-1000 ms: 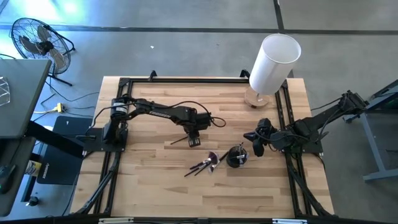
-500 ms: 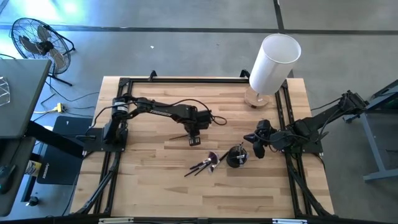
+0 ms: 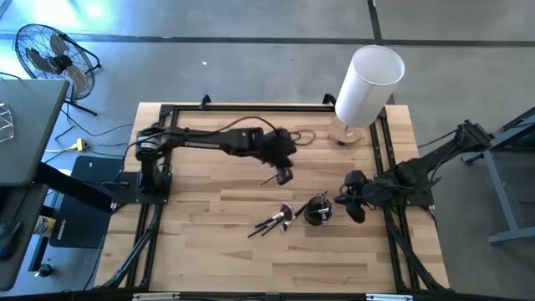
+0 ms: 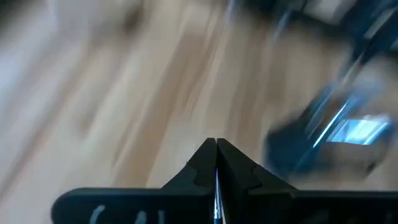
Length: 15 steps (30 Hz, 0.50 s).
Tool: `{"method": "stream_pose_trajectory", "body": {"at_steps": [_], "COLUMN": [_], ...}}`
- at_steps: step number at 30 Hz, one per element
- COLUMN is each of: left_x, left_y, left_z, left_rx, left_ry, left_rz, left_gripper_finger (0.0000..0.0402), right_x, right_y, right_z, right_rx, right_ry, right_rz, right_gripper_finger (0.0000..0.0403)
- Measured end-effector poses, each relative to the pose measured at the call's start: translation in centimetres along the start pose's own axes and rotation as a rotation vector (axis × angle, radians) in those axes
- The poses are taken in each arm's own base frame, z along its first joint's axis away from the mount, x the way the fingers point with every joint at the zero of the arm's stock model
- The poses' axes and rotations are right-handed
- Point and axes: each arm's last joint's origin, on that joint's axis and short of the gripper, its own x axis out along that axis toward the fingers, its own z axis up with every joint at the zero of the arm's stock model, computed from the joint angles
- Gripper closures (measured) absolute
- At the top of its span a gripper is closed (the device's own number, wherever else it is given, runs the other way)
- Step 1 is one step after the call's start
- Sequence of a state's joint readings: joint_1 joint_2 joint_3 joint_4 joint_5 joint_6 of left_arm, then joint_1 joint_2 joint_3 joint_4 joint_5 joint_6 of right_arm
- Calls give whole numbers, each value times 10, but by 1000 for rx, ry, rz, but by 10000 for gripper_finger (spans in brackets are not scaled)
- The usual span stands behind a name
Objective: Put items in baskets/containers
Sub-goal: Put the eyeshadow brush into the mesh organizer
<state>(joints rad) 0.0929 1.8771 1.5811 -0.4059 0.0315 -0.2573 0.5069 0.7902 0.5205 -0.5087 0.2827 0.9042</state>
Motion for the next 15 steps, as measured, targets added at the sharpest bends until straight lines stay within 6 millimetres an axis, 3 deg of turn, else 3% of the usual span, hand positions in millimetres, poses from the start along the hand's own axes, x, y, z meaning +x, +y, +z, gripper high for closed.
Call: {"method": "stream_pose_trajectory", "body": {"at_steps": [4, 10, 15], "left_x": [-25, -29, 3], "left_y": [-30, -78, -93], "left_z": [18, 20, 0], "left_rx": [23, 24, -39], "left_ry": [-231, -579, -698], "left_rz": [-52, -176, -220], "left_gripper_finger": [401, 401, 401], "right_x": [-8, -24, -33], "right_y": [7, 11, 12], "right_z": [-7, -17, -20], "right_rx": [-88, -174, -203], "right_ry": [-29, -48, -62], "right_rz": [40, 105, 153], "right_gripper_finger": [391, 391, 391]}}
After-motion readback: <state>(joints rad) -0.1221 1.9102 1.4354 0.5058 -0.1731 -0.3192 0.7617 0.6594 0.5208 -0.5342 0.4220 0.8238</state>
